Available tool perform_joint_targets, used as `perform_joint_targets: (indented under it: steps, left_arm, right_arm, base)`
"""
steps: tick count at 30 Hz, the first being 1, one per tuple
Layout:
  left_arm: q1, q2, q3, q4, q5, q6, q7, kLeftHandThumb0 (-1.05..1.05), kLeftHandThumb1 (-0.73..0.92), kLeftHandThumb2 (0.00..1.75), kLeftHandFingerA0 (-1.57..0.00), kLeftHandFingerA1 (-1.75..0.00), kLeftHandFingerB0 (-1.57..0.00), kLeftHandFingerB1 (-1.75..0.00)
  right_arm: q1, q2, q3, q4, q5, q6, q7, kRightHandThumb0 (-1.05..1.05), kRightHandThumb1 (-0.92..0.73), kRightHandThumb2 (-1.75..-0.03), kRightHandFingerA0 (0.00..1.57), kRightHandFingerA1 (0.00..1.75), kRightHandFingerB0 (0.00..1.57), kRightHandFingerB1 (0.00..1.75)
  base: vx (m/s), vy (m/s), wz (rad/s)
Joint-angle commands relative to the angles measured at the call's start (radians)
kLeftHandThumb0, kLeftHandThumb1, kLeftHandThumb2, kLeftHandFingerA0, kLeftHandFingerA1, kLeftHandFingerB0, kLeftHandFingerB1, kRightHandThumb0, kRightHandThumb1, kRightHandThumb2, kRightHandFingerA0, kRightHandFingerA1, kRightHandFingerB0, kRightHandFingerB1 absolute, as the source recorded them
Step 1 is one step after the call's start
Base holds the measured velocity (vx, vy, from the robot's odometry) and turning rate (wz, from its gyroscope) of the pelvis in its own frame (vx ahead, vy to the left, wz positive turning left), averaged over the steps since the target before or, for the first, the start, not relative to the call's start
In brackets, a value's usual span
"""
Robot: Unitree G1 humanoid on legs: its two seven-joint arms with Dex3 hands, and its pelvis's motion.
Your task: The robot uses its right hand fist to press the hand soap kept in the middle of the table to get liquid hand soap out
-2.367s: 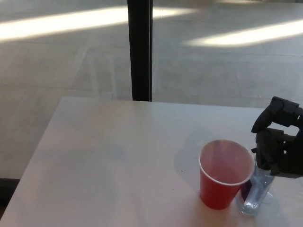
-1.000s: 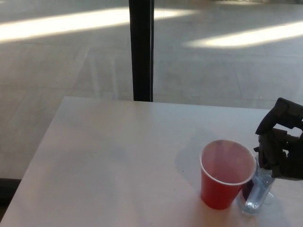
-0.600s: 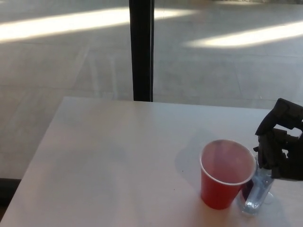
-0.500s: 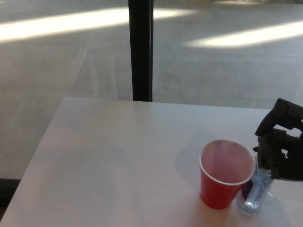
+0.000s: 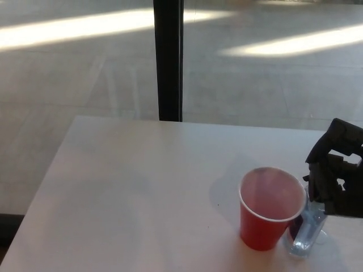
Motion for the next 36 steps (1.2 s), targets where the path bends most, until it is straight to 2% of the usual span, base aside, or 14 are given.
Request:
perform_joint_targets:
  steps: [1, 3, 8, 11, 12, 14, 17, 21, 23, 24, 28, 32, 34, 36]
  left_arm:
    - [-0.008, 0.039, -0.003, 0.005, 0.008, 0.023, 0.009, -0.16, 0.49, 0.91, -0.67, -0.89, -0.52, -0.77]
    - [-0.009, 0.042, -0.001, 0.01, 0.005, 0.016, 0.0, -0.17, 0.45, 1.0, -0.67, -0.85, -0.49, -0.74]
    - [-0.01, 0.043, 0.005, 0.002, -0.001, 0.026, 0.003, -0.16, 0.49, 0.93, -0.63, -0.87, -0.48, -0.76]
    - [-0.01, 0.045, 0.001, 0.0, 0.005, 0.024, 0.005, -0.17, 0.45, 1.0, -0.65, -0.84, -0.46, -0.73]
    - [-0.007, 0.045, 0.001, -0.006, 0.005, 0.025, 0.004, -0.18, 0.45, 1.01, -0.65, -0.84, -0.47, -0.74]
    - [-0.008, 0.046, -0.008, 0.008, 0.014, 0.017, 0.003, -0.18, 0.5, 0.91, -0.64, -0.85, -0.45, -0.73]
    - [-0.011, 0.05, -0.01, 0.02, 0.016, 0.012, 0.001, -0.17, 0.5, 0.92, -0.63, -0.85, -0.48, -0.74]
    - [-0.006, 0.052, -0.01, 0.004, 0.015, 0.02, 0.0, -0.17, 0.45, 1.0, -0.67, -0.85, -0.49, -0.74]
    - [0.002, 0.052, -0.015, 0.0, 0.02, 0.015, -0.002, -0.17, 0.45, 1.0, -0.67, -0.85, -0.5, -0.75]
    - [-0.002, 0.052, -0.015, 0.006, 0.02, 0.023, 0.004, -0.18, 0.51, 0.91, -0.65, -0.86, -0.5, -0.76]
    - [0.0, 0.052, -0.016, 0.004, 0.016, 0.025, -0.005, -0.18, 0.5, 0.94, -0.64, -0.86, -0.5, -0.77]
    - [0.002, 0.051, -0.007, 0.012, 0.007, 0.017, -0.006, -0.17, 0.49, 0.95, -0.65, -0.89, -0.5, -0.79]
    - [0.002, 0.05, -0.003, 0.027, 0.004, -0.001, -0.008, -0.18, 0.47, 0.95, -0.67, -0.92, -0.52, -0.81]
    - [0.003, 0.049, -0.001, 0.029, 0.002, -0.002, -0.005, -0.19, 0.48, 0.94, -0.65, -0.89, -0.48, -0.77]
  right_arm:
    - [0.218, -0.034, 0.125, 0.226, -0.102, 0.324, 0.029, -0.25, -0.52, -1.25, 1.06, 1.75, 0.77, 1.63]
    - [0.218, -0.034, 0.13, 0.242, -0.107, 0.316, 0.035, -0.26, -0.53, -1.22, 1.03, 1.75, 0.74, 1.63]
    - [0.225, -0.03, 0.138, 0.289, -0.113, 0.313, 0.038, -0.26, -0.53, -1.24, 1.01, 1.75, 0.74, 1.63]
    - [0.234, -0.031, 0.15, 0.313, -0.122, 0.31, 0.042, -0.27, -0.56, -1.19, 0.99, 1.75, 0.7, 1.63]
    - [0.236, -0.03, 0.154, 0.321, -0.13, 0.301, 0.039, -0.27, -0.58, -1.19, 1.0, 1.75, 0.78, 1.56]
    - [0.243, -0.039, 0.167, 0.319, -0.146, 0.307, 0.031, -0.27, -0.61, -1.14, 0.97, 1.75, 0.76, 1.56]
    - [0.249, -0.037, 0.167, 0.313, -0.139, 0.323, 0.017, -0.26, -0.61, -1.15, 0.97, 1.75, 0.76, 1.58]
    - [0.215, -0.026, 0.087, 0.261, -0.044, 0.305, 0.022, -0.29, -0.51, -1.3, 0.99, 1.75, 0.69, 1.67]
    - [0.201, -0.036, 0.058, 0.225, -0.01, 0.298, 0.033, -0.3, -0.53, -1.27, 0.99, 1.75, 0.68, 1.67]
    - [0.17, -0.042, 0.014, 0.175, 0.045, 0.328, 0.014, -0.28, -0.55, -1.23, 0.98, 1.75, 0.67, 1.66]
    - [0.108, -0.047, -0.063, 0.09, 0.133, 0.324, -0.014, -0.2, -0.57, -1.23, 0.97, 1.75, 0.68, 1.61]
    - [0.018, -0.076, -0.141, -0.004, 0.248, 0.41, -0.072, -0.28, -0.58, -1.16, 0.99, 1.75, 0.67, 1.62]
    - [-0.048, -0.131, -0.199, -0.086, 0.321, 0.451, -0.1, -0.27, -0.57, -1.22, 1.01, 1.75, 0.67, 1.63]
    - [-0.111, -0.174, -0.252, -0.145, 0.374, 0.458, -0.124, -0.28, -0.6, -1.16, 0.99, 1.75, 0.71, 1.56]
  base:
    - [0.0, 0.0, 0.0]
    - [0.0, 0.0, 0.0]
    - [0.0, 0.0, 0.0]
    - [0.0, 0.0, 0.0]
    - [0.0, 0.0, 0.0]
    - [0.0, 0.0, 0.0]
    - [0.0, 0.0, 0.0]
    - [0.0, 0.0, 0.0]
    - [0.0, 0.0, 0.0]
    - [0.0, 0.0, 0.0]
    - [0.0, 0.0, 0.0]
    - [0.0, 0.0, 0.0]
    - [0.0, 0.0, 0.0]
    - [0.0, 0.0, 0.0]
